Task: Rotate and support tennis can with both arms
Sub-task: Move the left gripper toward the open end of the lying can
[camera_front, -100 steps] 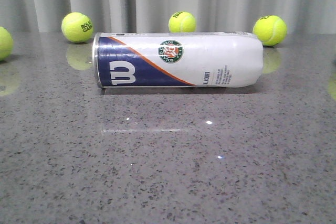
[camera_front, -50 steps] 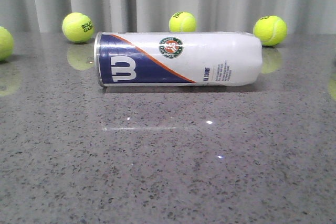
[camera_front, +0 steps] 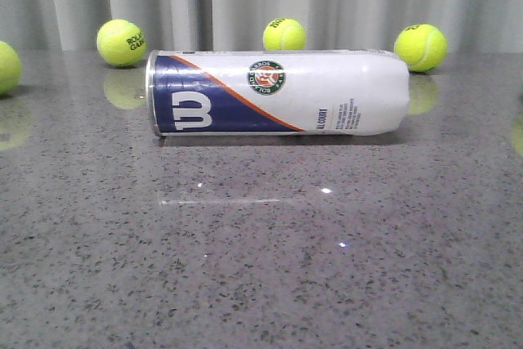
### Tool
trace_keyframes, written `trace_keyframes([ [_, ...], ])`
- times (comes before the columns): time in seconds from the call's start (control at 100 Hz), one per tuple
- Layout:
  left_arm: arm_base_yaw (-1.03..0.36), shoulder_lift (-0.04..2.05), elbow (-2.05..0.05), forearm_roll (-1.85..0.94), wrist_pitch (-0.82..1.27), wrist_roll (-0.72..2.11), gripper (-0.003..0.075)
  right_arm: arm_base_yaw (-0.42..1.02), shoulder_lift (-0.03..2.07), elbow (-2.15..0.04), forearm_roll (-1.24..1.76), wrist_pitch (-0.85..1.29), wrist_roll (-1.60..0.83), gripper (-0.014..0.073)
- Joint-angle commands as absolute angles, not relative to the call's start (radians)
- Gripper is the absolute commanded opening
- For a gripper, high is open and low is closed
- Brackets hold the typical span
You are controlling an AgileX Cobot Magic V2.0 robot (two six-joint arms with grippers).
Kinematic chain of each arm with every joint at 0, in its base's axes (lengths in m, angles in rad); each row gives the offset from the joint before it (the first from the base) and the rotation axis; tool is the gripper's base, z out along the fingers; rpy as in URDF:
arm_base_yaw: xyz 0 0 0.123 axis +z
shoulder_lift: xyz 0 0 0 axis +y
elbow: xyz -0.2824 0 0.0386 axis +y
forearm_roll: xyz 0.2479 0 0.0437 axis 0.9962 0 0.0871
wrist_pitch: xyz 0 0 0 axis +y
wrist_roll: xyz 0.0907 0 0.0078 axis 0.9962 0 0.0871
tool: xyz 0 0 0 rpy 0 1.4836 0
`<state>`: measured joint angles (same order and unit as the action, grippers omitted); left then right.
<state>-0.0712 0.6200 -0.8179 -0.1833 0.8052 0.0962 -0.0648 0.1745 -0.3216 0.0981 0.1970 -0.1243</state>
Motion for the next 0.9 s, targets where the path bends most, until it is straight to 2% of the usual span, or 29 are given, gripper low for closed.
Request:
trace_keyframes([
  [0.0, -0.068, 0.632, -0.853, -0.208, 0.748, 0.094, 0.0051, -0.07, 0.187, -0.348, 0.093, 0.109, -0.124, -0.0068],
  [0.07, -0.068, 0.632, -0.853, -0.208, 0.748, 0.094, 0.0159, -0.07, 0.187, -0.348, 0.093, 0.109, -0.124, -0.0068],
  [0.22, -0.068, 0.632, -0.853, -0.208, 0.744, 0.094, 0.0518, -0.07, 0.187, -0.348, 0.093, 0.109, -0.124, -0.0068],
  [0.29, -0.068, 0.633, -0.853, -0.229, 0.739, 0.094, 0.0601, -0.07, 0.187, -0.348, 0.093, 0.109, -0.124, -0.0068],
  [0.49, -0.068, 0.691, -0.853, -0.426, 0.724, 0.14, 0.0599, -0.07, 0.187, -0.348, 0.093, 0.109, -0.124, -0.0068],
  [0.89, -0.068, 1.059, -0.853, -1.001, 0.842, 0.627, 0.0599, -0.07, 0.187, -0.348, 0.093, 0.109, -0.124, -0.0068],
])
